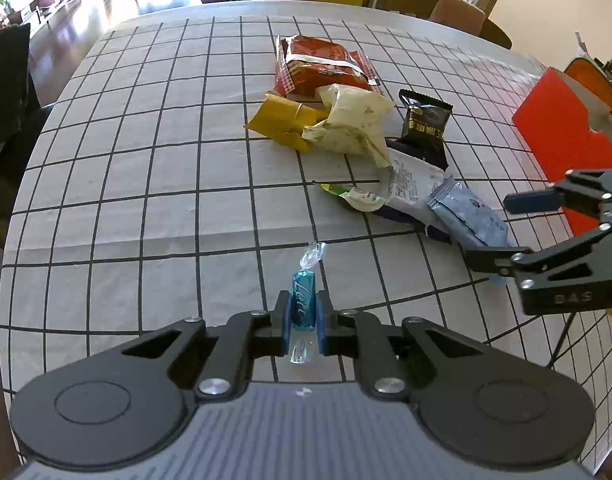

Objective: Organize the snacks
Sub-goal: 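Grasp the light blue packet with the right gripper, then carry the teal candy and blue packet into the red box and open both grippers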

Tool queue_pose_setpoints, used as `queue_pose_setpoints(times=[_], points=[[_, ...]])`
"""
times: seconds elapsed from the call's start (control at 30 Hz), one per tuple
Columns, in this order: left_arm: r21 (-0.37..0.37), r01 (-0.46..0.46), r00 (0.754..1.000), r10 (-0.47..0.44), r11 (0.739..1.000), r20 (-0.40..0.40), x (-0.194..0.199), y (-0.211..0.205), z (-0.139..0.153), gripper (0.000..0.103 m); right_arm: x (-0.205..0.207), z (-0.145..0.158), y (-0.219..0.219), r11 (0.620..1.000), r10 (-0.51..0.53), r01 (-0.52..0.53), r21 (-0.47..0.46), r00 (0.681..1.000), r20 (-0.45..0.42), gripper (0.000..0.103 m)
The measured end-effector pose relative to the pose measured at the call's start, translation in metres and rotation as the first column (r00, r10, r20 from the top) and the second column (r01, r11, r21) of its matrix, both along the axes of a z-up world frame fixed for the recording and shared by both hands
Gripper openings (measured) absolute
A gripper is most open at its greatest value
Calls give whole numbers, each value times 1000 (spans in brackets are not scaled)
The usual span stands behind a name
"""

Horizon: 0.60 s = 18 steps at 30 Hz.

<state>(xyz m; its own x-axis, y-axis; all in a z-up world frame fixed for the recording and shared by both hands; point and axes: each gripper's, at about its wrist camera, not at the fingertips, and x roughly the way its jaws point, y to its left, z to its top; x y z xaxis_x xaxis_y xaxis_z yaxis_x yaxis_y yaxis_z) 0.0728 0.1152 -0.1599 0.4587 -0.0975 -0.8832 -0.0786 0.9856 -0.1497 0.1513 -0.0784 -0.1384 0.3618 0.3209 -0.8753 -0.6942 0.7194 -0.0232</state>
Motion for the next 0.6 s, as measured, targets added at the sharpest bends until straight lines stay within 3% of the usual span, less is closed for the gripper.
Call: queue_pose_setpoints(times=[0.1, 0.2, 0.37, 0.6], points=[[-3, -4, 1000, 4, 1000, 7, -2, -2, 1, 12, 0, -5, 3, 1000, 4, -4, 3, 1000, -28, 65], [-3, -3, 1000, 3, 1000, 11, -2, -4, 2, 12, 0, -8, 7, 1000, 9, -9, -6, 999, -39, 49], [-8, -10, 1000, 10, 1000, 20, -4, -6, 6, 12, -3, 0, -1, 999, -29, 30, 25, 999, -36, 47], [-21, 3, 998, -2, 1000, 55, -6, -17, 30, 12, -13, 35, -27, 993, -84, 84, 87, 996, -4, 47]])
